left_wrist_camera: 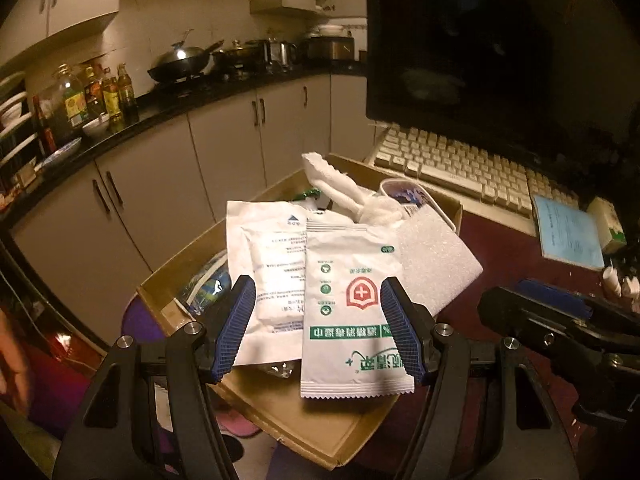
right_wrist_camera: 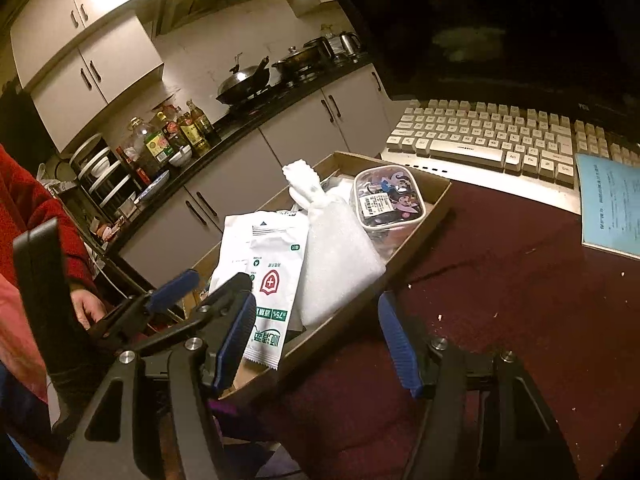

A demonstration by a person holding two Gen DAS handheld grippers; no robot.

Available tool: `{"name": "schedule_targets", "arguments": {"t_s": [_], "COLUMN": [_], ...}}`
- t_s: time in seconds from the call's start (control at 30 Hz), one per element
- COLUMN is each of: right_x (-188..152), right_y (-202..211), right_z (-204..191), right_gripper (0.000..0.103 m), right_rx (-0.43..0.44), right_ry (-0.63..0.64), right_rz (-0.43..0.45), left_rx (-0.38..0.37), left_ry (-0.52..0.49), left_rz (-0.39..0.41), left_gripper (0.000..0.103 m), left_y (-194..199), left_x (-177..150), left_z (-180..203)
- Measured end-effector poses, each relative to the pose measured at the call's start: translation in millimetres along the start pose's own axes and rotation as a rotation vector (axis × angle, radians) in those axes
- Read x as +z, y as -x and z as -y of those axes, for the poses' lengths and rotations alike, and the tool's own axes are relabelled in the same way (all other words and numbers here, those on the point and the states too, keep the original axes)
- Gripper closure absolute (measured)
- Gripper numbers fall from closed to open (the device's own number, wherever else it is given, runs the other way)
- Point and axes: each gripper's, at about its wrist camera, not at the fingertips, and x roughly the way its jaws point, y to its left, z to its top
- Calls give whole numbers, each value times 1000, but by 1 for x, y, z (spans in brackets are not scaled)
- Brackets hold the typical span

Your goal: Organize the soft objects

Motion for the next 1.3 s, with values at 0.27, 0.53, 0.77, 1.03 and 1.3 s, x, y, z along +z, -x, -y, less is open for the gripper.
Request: {"name": "schedule_targets", "arguments": {"t_s": [0.27, 0.53, 0.77, 1.03, 1.3], "right_x": [1, 3, 1, 0, 0], "right_y": [5, 4, -1, -6, -6], "right_z": [-1, -3, 0, -2, -1], "right_gripper": [39, 39, 39, 39, 39], "right_rx": [-7, -4, 5, 11, 21], "right_ry": [-6, -3, -22, -18, -22], "right_rz": [7, 4, -7, -15, -13], "left_rx": [-49, -25, -21, -15, -8], "left_ry": [38, 62, 56, 57, 57], "left_rz": [-62, -76, -81, -93, -62], "left_gripper": [37, 37, 37, 37, 37], "left_y": [-4, -3, -5, -8, -6], "left_x": [5, 7, 6, 4, 5], "left_z": [-5, -8, -8, -11, -15]}}
